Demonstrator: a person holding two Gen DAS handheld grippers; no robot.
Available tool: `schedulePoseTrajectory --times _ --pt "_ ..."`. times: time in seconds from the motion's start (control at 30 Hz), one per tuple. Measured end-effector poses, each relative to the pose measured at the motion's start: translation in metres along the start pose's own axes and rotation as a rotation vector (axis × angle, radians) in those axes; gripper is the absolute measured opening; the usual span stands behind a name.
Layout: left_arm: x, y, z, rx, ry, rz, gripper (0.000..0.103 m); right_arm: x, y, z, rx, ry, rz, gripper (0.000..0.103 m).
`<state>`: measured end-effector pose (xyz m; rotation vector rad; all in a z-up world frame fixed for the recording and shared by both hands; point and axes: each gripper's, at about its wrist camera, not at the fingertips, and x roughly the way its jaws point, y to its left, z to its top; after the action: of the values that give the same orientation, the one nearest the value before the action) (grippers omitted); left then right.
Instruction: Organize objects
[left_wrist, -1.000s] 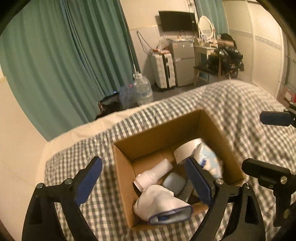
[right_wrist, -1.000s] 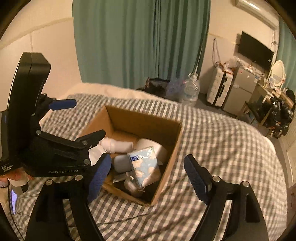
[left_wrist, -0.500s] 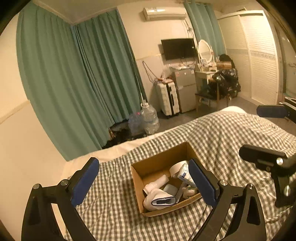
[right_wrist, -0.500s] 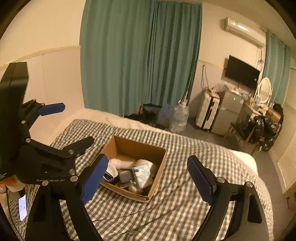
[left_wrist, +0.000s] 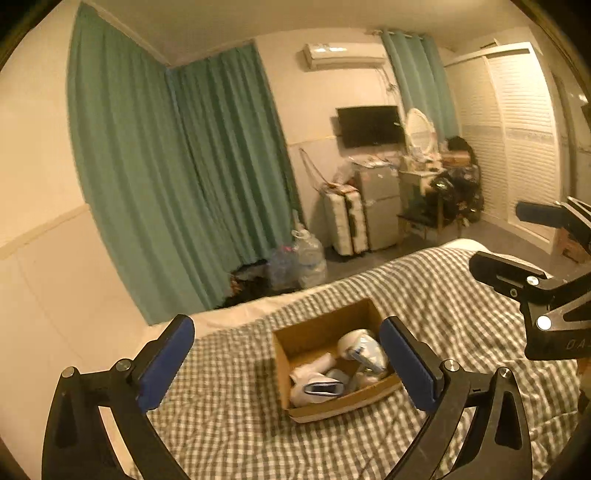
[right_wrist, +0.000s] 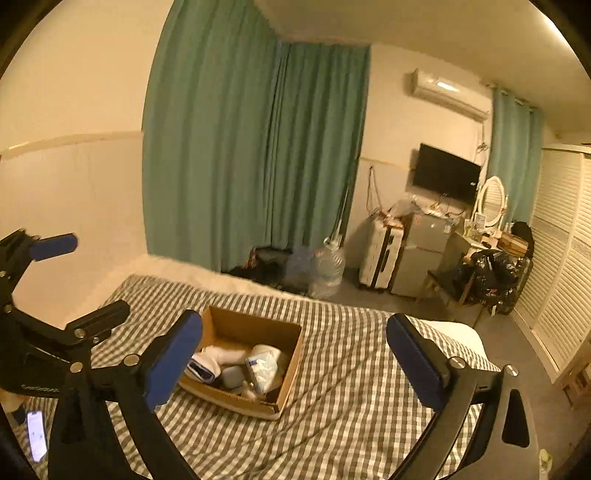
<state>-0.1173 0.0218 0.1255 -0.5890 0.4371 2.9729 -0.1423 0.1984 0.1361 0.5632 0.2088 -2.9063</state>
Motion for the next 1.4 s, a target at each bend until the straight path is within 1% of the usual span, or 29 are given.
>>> schedulePoseTrajectory --times 0.1,0.2,0.23,0.37,0.43,0.5,0.53,0.6,0.67,0.7,0.8,0.93,1.07,1.4 --pt "-0.004 -0.004 -0.013 -0.025 -0.027 0.044 0.103 0.000 0.000 -0.013 0.032 -0.003 -0.008 0.101" --pt "-0.006 -0.009 -0.035 -0.069 -0.056 0.064 0.103 0.003 -0.004 -0.042 0.088 -0.005 -0.013 0.101" --pt "-0.006 -0.012 -0.046 -0.081 -0.068 0.077 0.103 0.008 -0.005 -0.056 0.111 0.007 -0.012 0.101" --pt "-0.003 -0.019 -0.078 -0.106 -0.069 0.116 0.103 0.025 -0.002 -0.097 0.110 0.056 -0.013 0.101" --pt "0.000 -0.017 -0.095 -0.145 -0.052 0.122 0.103 0.031 -0.003 -0.111 0.125 0.050 -0.040 0.101" --pt "0.004 -0.014 -0.106 -0.182 -0.040 0.120 0.103 0.032 -0.005 -0.122 0.153 0.036 -0.023 0.101" --pt "0.007 -0.013 -0.115 -0.200 -0.032 0.111 0.103 0.033 -0.004 -0.126 0.158 0.030 -0.017 0.101" --pt "0.014 -0.014 -0.125 -0.212 -0.011 0.107 0.103 0.035 0.000 -0.133 0.144 0.023 -0.030 0.101" --pt "0.024 -0.015 -0.135 -0.223 0.034 0.112 0.103 0.038 0.002 -0.136 0.129 0.034 -0.035 0.101" --pt "0.026 -0.014 -0.137 -0.228 0.045 0.120 0.103 0.041 0.003 -0.137 0.121 0.042 -0.036 0.101" --pt "0.026 -0.013 -0.142 -0.255 0.036 0.124 0.103 0.046 0.004 -0.144 0.098 0.049 -0.055 0.101" --pt "0.027 -0.016 -0.142 -0.249 0.038 0.110 0.103 0.047 0.003 -0.149 0.082 0.057 -0.080 0.101" --pt "0.030 -0.021 -0.144 -0.237 0.045 0.092 0.103 0.046 0.002 -0.151 0.085 0.061 -0.072 0.101" --pt "0.039 -0.023 -0.150 -0.243 0.078 0.082 0.103 0.048 0.004 -0.155 0.090 0.085 -0.058 0.101"
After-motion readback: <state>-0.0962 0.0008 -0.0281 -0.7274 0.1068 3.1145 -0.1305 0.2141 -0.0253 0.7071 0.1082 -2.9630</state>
